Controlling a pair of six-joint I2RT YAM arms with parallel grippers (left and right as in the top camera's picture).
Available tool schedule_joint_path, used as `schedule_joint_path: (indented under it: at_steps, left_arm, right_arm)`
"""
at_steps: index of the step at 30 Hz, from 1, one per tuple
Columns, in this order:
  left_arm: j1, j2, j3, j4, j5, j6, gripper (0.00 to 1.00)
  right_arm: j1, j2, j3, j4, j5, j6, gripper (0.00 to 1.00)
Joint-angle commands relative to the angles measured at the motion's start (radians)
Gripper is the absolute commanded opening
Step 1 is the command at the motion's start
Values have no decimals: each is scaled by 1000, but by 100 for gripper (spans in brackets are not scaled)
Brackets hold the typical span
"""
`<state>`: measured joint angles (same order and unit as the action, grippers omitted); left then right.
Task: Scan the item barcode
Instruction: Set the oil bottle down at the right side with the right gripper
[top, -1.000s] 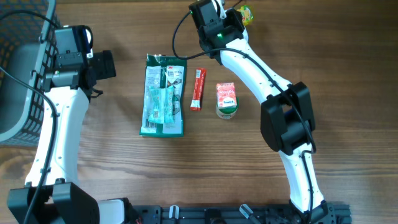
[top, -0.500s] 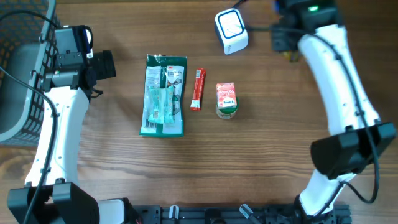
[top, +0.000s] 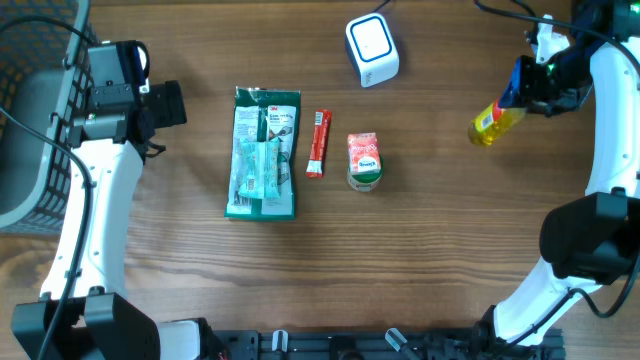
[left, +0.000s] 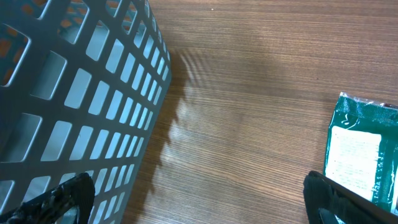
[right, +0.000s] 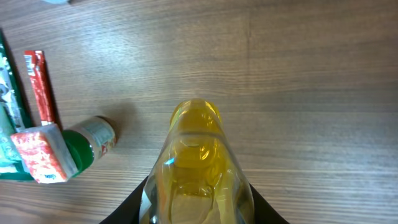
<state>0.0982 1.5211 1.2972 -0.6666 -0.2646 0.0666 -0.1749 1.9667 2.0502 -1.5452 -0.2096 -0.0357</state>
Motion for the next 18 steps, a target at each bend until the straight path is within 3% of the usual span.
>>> schedule_joint_path:
  at_steps: [1, 13, 18]
  left_arm:
    - [0, -1, 2, 3, -2, 8, 100]
    - [0, -1, 2, 3, -2, 8, 100]
    - [0, -1, 2, 3, -2, 8, 100]
  right_arm:
    - [8, -73, 3, 19, -44, -12, 5]
    - [10, -308, -23, 24, -25, 11, 5]
    - [26, -468, -312, 194, -18, 23, 5]
